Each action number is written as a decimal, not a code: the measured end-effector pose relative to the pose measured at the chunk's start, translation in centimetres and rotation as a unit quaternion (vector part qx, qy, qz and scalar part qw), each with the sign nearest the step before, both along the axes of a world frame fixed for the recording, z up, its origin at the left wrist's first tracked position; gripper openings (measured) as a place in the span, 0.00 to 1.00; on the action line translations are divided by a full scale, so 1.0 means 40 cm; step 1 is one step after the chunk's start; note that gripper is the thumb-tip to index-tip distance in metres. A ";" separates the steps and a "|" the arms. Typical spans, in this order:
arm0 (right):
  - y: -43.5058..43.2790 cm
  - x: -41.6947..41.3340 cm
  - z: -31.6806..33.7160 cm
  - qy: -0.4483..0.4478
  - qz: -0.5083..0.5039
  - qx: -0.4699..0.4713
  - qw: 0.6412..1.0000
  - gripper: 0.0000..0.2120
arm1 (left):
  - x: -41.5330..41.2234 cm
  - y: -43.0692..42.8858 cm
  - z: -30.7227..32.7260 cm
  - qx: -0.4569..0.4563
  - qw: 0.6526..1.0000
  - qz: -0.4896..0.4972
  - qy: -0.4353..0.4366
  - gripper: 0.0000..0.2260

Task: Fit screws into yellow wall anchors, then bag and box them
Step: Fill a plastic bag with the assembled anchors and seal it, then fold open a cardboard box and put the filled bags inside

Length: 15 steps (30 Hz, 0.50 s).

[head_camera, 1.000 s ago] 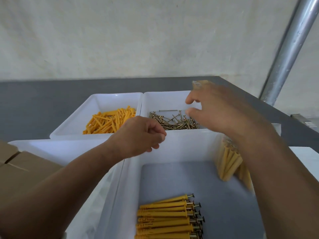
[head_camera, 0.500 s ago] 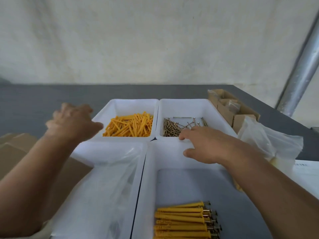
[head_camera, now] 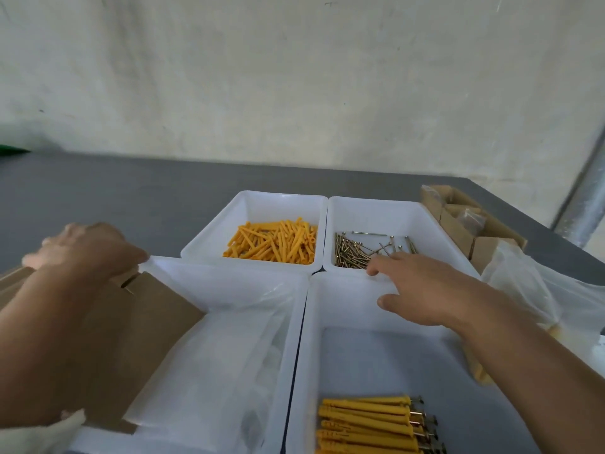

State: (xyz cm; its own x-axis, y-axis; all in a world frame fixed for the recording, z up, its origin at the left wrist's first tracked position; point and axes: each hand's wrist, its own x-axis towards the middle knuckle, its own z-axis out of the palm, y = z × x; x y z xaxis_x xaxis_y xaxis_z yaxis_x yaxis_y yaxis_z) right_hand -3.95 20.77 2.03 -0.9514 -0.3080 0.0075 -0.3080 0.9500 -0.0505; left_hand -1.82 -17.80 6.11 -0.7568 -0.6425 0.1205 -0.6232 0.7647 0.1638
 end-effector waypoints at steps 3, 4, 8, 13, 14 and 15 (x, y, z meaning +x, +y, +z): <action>0.002 -0.003 -0.001 0.002 0.000 0.003 1.000 0.20 | 0.005 -0.012 -0.001 -0.009 0.999 0.011 -0.034 0.18; 0.002 -0.002 0.000 0.001 0.000 0.003 1.000 0.20 | 0.003 -0.012 -0.007 -0.004 0.999 0.023 -0.032 0.18; -0.002 0.003 0.002 0.000 0.000 0.013 1.000 0.19 | -0.003 0.006 -0.015 -0.025 0.999 0.008 -0.042 0.18; -0.003 0.001 -0.002 0.009 -0.003 0.024 1.000 0.19 | 0.011 0.019 -0.011 -0.038 0.999 -0.016 -0.022 0.16; -0.003 0.000 -0.002 0.012 -0.002 0.026 1.000 0.19 | 0.015 0.023 -0.007 -0.042 0.999 -0.023 -0.016 0.16; -0.003 -0.001 -0.002 0.014 -0.001 0.029 0.999 0.19 | 0.017 0.024 -0.004 -0.049 0.998 -0.028 -0.011 0.15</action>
